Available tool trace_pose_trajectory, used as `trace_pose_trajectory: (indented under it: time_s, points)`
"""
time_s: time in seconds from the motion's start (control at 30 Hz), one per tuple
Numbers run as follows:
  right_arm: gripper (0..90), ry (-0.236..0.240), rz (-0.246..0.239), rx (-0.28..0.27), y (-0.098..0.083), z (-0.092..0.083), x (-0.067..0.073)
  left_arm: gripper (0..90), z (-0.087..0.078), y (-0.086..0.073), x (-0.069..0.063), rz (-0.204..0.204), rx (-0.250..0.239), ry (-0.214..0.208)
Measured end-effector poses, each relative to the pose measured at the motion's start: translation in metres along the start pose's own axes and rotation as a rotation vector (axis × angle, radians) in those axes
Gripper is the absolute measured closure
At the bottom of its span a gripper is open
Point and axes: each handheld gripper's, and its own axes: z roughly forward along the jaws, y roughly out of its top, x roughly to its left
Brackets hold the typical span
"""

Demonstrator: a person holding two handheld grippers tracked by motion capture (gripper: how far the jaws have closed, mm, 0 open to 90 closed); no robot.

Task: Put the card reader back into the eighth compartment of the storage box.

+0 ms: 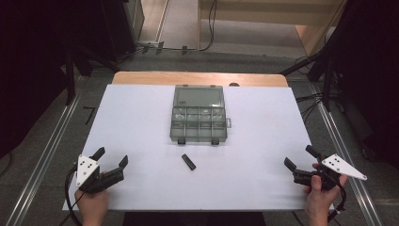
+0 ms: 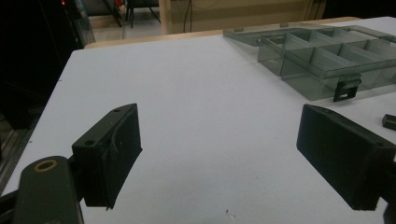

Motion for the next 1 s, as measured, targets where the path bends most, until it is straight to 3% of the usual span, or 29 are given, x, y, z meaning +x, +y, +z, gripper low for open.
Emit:
trace_pose_trajectory:
  time_s: [0.17,0.23,0.43,0.73,1.0]
  points:
    - [0.0,0.02,-0.004,0.001,0.003,0.002,0.003,14.2,0.0,0.0,-0.002,0.008,0.005,0.0]
    - [0.0,0.006,0.001,0.032,0.006,0.006,0.004,14.2,0.001,0.0,-0.002,0.007,0.002,0.002]
    - [0.0,0.049,0.014,0.072,0.014,0.016,0.008,14.2,0.0,0.0,-0.002,0.002,-0.003,-0.001]
    - [0.0,0.081,-0.068,0.114,0.031,0.029,0.026,14.2,0.001,0.0,-0.002,0.007,0.003,-0.001]
    - [0.0,0.136,-0.094,0.145,0.043,0.045,0.042,14.2,0.001,0.0,-0.002,0.005,0.003,0.0]
